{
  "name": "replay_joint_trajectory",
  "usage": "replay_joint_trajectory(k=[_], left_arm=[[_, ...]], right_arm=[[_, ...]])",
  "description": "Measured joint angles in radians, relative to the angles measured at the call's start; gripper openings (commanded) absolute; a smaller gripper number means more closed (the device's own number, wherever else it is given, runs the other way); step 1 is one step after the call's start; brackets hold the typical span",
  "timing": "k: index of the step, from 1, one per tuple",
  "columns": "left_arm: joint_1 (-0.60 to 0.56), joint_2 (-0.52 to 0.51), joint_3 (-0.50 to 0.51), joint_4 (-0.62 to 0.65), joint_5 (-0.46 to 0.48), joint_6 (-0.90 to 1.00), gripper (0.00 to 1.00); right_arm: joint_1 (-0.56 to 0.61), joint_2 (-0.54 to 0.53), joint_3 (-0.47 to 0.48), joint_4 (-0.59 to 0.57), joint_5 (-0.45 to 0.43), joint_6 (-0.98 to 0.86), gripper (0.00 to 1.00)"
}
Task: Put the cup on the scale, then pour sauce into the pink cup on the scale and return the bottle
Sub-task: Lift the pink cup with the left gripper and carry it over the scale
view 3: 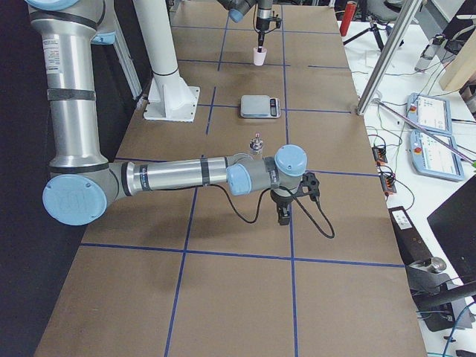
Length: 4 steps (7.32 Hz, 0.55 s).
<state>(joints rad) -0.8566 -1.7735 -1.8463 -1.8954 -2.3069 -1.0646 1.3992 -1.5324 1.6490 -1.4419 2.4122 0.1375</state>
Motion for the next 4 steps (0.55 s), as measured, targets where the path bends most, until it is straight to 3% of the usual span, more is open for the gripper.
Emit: replay_joint_trajectory(k=[2,4], left_arm=[[0.055,-0.163,-0.037,0.121,0.020,-0.186,0.00],[0.169,-0.382,0.037,0.238,0.131,-0.285,0.00]], right_arm=[[-0.009,0.001,0.001,0.007,0.020,0.000,1.00],[-0.025,-0.001,0.000,0.053,0.029,0.039,1.00]])
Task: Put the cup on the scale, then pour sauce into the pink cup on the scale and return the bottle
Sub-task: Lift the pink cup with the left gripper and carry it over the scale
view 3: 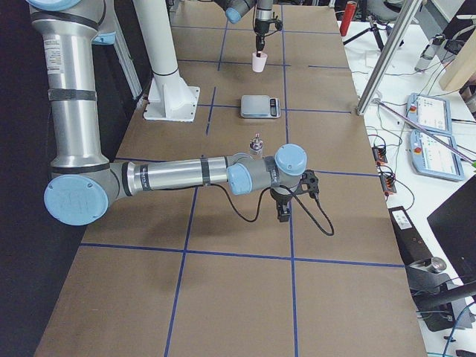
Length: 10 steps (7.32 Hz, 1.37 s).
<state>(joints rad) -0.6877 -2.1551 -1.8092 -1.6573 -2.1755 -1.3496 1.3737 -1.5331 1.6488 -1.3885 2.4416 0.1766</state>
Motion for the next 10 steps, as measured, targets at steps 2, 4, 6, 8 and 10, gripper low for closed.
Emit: replay_joint_trajectory(k=[2,4,6,8,10], left_arm=[[0.056,-0.147,0.133,0.026,0.078,-0.029,0.00],[0.085,-0.216,0.215,0.027,0.114,-0.034,0.00],[0.112,-0.232,0.240,0.026,0.128,-0.034,0.00],[0.128,-0.235,0.246,0.025,0.141,-0.034,0.00],[0.132,-0.244,0.248,0.024,0.145,-0.036,0.00]], right_arm=[[-0.016,-0.010,0.000,0.071,0.003,0.045,1.00],[-0.027,-0.034,-0.003,0.141,0.003,0.054,1.00],[-0.031,-0.043,-0.005,0.163,0.001,0.066,1.00],[-0.033,-0.044,-0.006,0.166,0.001,0.072,1.00],[-0.033,-0.044,-0.006,0.166,0.002,0.073,1.00]])
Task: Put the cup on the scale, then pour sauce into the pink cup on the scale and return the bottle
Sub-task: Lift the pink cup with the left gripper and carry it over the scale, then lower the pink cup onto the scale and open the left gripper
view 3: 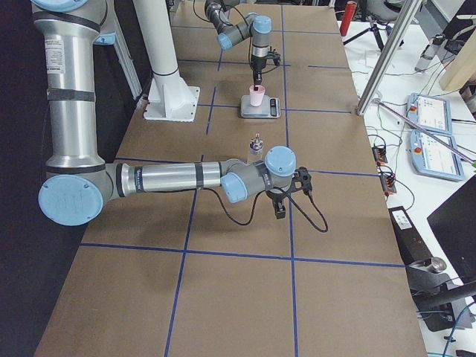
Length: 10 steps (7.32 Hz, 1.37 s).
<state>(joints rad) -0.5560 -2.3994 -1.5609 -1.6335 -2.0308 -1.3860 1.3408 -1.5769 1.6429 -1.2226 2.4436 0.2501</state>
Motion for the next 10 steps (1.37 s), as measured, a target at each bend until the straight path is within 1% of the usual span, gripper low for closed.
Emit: replay_joint_trajectory(k=[1,3,4,7,8,9,10], left_arm=[[0.000,-0.001,0.000,0.000,0.001,0.000,0.00],[0.001,0.001,0.001,0.000,0.012,0.000,0.12],[0.001,0.003,0.002,-0.001,0.020,0.001,0.14],[0.001,0.005,0.005,-0.005,0.027,0.003,0.28],[0.001,0.005,0.007,-0.014,0.027,0.003,0.35],[0.001,0.005,0.006,-0.027,0.027,0.003,0.36],[-0.001,0.005,-0.005,-0.036,0.026,0.003,0.39]], right_arm=[[0.000,0.000,0.000,0.000,0.000,0.001,1.00],[0.000,0.000,-0.002,0.000,0.000,0.001,1.00],[0.000,0.000,-0.002,0.000,0.000,0.002,1.00],[0.000,0.000,-0.002,0.000,0.002,0.002,1.00],[0.000,0.000,-0.001,0.000,0.002,0.001,1.00],[-0.003,0.000,0.001,0.001,0.002,0.000,1.00],[-0.008,0.000,0.007,0.003,0.001,0.006,0.99]])
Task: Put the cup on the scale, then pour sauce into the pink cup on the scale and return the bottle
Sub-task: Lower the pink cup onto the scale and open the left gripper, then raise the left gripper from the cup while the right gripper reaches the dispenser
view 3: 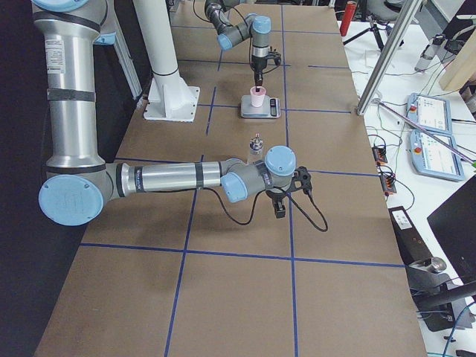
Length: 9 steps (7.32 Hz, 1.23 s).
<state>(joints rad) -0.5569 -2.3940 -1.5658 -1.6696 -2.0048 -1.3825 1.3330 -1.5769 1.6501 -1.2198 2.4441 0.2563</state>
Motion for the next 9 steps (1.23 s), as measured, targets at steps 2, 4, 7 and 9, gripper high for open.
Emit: replay_joint_trajectory(k=[2,4,7,9], left_arm=[[-0.036,0.023,-0.100,-0.003,-0.003,-0.001,0.40],[-0.097,0.109,-0.220,-0.009,-0.006,0.002,0.51],[-0.167,0.160,-0.258,-0.038,-0.007,0.023,0.65],[-0.203,0.184,-0.259,-0.047,-0.006,0.064,0.66]], right_arm=[[-0.034,-0.005,0.030,0.061,-0.006,0.061,0.96],[-0.142,-0.062,0.043,0.363,-0.088,0.311,1.00],[-0.315,-0.223,0.147,0.675,-0.231,0.509,1.00],[-0.455,-0.271,0.236,0.692,-0.360,0.602,1.00]])
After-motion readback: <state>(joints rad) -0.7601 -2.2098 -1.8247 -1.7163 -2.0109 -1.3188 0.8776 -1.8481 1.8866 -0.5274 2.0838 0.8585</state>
